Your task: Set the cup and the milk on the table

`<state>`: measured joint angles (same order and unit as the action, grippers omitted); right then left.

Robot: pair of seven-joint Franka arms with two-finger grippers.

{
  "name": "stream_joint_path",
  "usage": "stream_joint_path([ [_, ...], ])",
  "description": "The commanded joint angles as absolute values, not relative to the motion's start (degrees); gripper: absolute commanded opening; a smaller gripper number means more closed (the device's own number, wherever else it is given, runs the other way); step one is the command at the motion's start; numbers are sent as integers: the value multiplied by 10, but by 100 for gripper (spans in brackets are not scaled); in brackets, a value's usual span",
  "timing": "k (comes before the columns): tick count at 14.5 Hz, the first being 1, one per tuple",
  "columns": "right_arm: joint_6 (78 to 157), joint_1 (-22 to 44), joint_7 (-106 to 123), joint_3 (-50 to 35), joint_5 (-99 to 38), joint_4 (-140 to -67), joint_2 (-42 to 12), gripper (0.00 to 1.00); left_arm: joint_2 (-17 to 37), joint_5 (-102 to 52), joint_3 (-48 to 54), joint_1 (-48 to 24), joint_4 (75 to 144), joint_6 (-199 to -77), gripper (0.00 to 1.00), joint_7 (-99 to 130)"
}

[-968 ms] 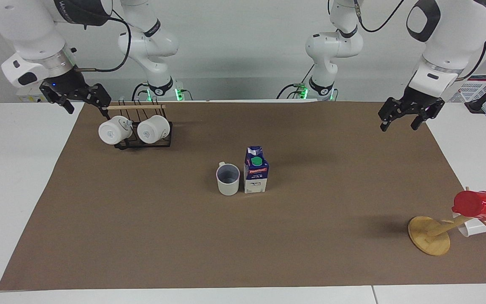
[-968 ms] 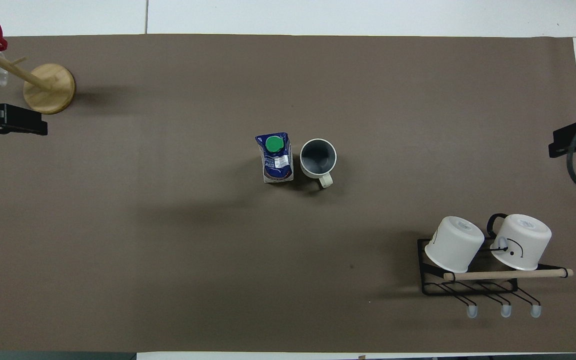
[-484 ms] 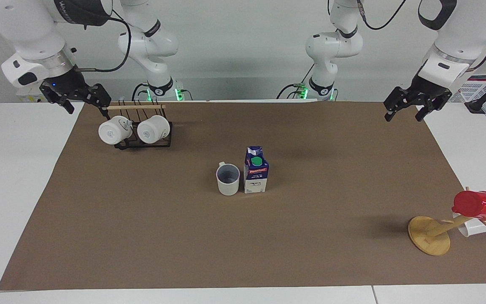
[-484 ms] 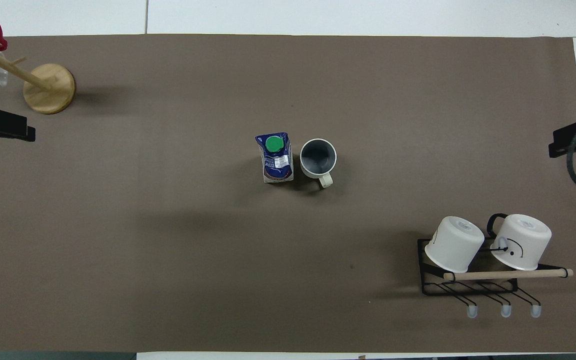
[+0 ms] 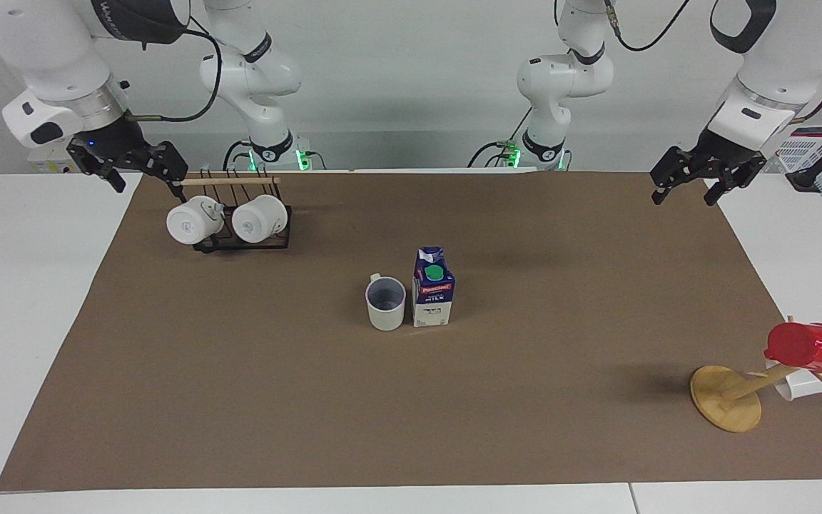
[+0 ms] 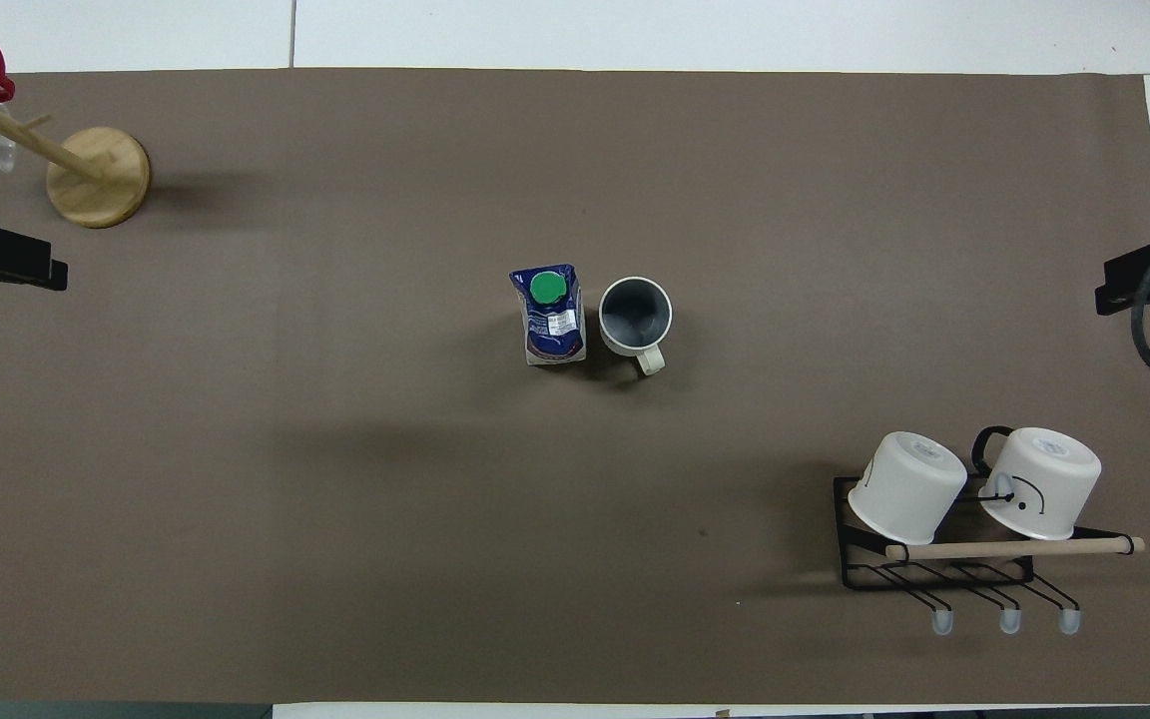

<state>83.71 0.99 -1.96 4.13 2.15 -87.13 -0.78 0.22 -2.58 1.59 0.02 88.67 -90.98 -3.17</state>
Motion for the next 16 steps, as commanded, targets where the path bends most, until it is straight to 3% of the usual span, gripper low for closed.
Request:
stream_joint_path([
  [1,836,1,-6,39,10,-876,-5,100,-1,-17,19,7,886,-895,100,-42],
  [16,836,1,-6,39,10,-875,-5,100,-9,-11,20,5,899,-899,100,-40],
])
